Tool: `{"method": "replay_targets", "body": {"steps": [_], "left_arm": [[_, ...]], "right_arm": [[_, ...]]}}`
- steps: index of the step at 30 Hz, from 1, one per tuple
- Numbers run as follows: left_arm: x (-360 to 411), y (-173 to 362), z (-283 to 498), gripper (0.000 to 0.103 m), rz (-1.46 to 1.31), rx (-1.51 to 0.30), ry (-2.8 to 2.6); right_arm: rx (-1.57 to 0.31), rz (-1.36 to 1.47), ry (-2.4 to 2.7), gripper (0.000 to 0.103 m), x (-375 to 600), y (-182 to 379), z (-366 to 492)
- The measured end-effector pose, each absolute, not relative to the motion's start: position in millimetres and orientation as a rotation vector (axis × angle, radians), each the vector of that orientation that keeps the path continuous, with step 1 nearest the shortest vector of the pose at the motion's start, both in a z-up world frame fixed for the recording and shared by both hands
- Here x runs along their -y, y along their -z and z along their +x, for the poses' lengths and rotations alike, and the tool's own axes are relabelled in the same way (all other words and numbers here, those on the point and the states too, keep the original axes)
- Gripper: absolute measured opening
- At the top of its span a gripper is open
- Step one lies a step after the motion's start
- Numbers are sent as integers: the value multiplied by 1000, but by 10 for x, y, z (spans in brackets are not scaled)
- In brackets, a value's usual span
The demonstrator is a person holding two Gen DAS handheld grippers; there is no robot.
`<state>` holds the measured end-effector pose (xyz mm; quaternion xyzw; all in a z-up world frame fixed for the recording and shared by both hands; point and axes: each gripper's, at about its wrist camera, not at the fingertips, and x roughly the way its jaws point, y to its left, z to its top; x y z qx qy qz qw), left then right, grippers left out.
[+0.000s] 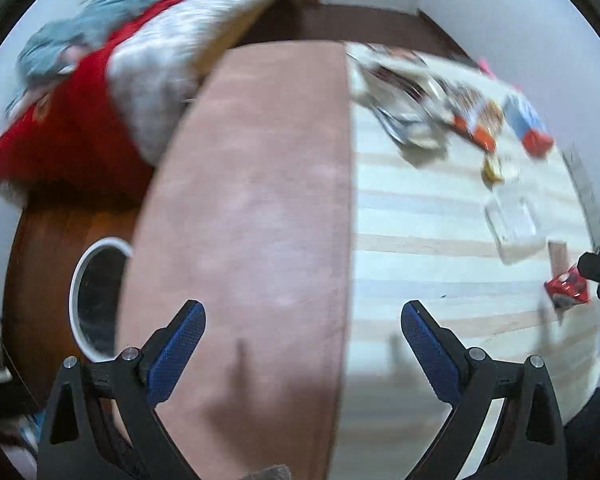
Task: Collect trash
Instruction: 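Grasp the red snack wrapper with the right tool while the left tool grasps the clear plastic tray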
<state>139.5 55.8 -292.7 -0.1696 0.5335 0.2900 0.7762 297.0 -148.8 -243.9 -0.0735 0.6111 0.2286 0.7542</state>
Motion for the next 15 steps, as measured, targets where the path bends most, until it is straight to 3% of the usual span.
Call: {"method": "replay_targets", "body": {"steps": [4,6,9,12,15], "left_arm": [[-389,2981,1711,100,-278,-1190,-565],[-285,2928,1813,100,-222,-1184,-525],[-127,2790,2074,100,-117,-1165,-411],[18,2706,2349,100,-29,-1168,-281],[197,2724,2688,100,60,-1208,-89]], "right_arm": [[-1413,-81,-485,76,1689,2772,3270],[-1434,-69,-510,52,1723,2866,3281],[-1421,-69,-548,36,1739,2911,3272],[-1389,-40,-554,28,1804,2842,3331],[-1361,-32,-520,28,1925,2752,3489]]}}
